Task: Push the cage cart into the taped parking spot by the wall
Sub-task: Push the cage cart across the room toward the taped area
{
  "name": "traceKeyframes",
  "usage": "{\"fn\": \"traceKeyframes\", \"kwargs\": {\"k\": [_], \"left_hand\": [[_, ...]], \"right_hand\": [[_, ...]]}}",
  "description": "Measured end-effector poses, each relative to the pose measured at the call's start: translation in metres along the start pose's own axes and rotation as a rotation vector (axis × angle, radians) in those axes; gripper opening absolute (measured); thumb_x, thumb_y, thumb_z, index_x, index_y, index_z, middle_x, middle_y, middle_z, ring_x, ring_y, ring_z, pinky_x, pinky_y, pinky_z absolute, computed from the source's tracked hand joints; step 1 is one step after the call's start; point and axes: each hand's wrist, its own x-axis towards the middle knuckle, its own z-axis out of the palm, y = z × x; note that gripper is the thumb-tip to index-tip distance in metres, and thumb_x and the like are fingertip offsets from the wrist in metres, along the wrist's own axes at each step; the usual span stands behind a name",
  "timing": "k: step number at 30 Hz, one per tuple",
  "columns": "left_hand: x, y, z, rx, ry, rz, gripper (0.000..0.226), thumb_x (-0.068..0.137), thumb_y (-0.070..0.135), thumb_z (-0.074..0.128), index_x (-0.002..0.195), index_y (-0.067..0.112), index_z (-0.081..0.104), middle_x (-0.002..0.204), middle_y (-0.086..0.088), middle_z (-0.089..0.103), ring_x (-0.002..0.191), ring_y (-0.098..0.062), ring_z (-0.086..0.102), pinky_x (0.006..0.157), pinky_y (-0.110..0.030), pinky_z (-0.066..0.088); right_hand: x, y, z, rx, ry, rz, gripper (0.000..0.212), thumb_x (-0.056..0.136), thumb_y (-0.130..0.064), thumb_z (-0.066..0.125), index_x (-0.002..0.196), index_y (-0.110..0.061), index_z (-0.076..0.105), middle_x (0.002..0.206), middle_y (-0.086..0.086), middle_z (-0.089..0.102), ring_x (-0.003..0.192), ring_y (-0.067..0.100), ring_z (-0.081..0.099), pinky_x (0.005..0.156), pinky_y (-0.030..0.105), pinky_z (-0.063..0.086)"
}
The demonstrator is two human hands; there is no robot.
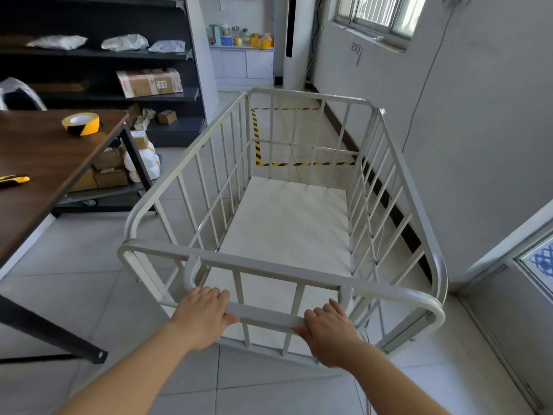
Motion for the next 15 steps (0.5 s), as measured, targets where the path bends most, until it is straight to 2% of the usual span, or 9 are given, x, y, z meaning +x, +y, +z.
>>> {"fn": "traceKeyframes", "kwargs": {"k": [4,15], "left_hand": [[0.031,-0.013,-0.006,0.009,0.022,0.005,0.047,0.092,0.060,0.026,0.100,0.017,0.043,0.103,-0.002,0.056,0.099,-0.022,0.049,0.091,-0.033,0.034],[0.094,-0.043,-0.020,0.026,0.025,0.023,0.048,0.092,0.060,0.025,0.102,0.017,0.044,0.106,-0.001,0.056,0.100,-0.022,0.049,0.094,-0.033,0.035]], "right_hand": [[0.031,0.010,-0.008,-0.006,0.009,0.004,0.118,0.049,-0.067,-0.038,0.106,-0.015,0.050,0.108,0.008,0.060,0.108,0.028,0.048,0.114,0.043,0.015],[0.091,0.023,-0.030,0.009,0.039,0.032,0.101,0.059,-0.065,-0.027,0.103,-0.018,0.051,0.100,0.003,0.058,0.102,0.025,0.048,0.111,0.040,0.018]]}}
